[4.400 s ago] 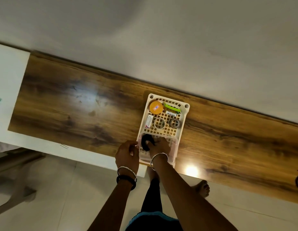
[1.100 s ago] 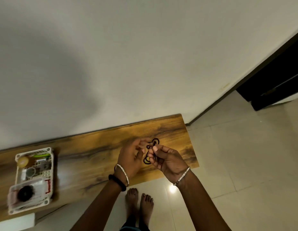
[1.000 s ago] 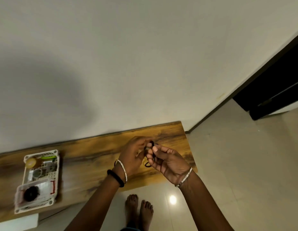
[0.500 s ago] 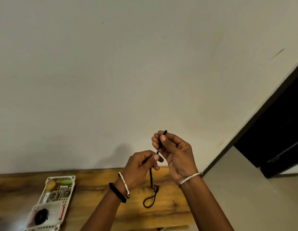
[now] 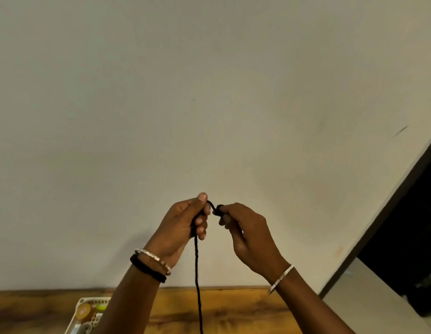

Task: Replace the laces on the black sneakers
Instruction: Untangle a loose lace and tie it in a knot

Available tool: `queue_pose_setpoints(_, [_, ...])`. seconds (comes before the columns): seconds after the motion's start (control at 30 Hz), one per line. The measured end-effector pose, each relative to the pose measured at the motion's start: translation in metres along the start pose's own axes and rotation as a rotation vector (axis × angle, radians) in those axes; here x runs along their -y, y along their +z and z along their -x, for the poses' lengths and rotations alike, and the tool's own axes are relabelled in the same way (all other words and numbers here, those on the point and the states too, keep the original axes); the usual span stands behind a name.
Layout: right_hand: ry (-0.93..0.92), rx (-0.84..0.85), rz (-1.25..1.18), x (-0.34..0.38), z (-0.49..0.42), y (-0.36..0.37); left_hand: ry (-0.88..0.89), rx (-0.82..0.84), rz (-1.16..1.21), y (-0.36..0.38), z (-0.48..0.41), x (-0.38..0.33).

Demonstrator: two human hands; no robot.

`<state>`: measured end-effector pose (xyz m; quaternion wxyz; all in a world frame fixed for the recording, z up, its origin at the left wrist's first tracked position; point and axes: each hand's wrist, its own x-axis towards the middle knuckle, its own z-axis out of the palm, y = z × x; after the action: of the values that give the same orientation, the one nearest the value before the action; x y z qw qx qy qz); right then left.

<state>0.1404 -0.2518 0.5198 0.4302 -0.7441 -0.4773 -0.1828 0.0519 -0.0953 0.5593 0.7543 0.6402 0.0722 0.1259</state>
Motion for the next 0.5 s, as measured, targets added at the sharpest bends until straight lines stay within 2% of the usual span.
queue_pose_setpoints(0.13, [0.183, 0.124, -0.233, 0.025, -0.013, -0.001, 0.067, -0.093, -0.153, -0.019, -0.011, -0.015])
queue_pose_setpoints(0.23, [0.411, 0.248, -0.63, 0.041, -0.022, -0.004, 0.13, -0.114, -0.317, -0.028, -0.014, -0.013])
queue_pose_setpoints(0.3, [0.568, 0.173, -1.009, 0.051, -0.03, -0.004, 0.156, -0.091, -0.346, -0.029, -0.012, -0.005])
queue_pose_setpoints(0.4, [0.775, -0.046, -1.497, 0.058, -0.046, -0.006, 0.182, -0.032, -0.309, -0.023, -0.004, 0.01])
queue_pose_setpoints(0.43, [0.795, -0.127, -1.581, 0.059, -0.05, -0.007, 0.199, -0.006, -0.319, -0.021, -0.001, 0.015])
queue_pose_setpoints(0.5, [0.785, -0.262, -1.601, 0.059, -0.057, -0.009, 0.228, 0.063, -0.381, -0.015, 0.006, 0.024])
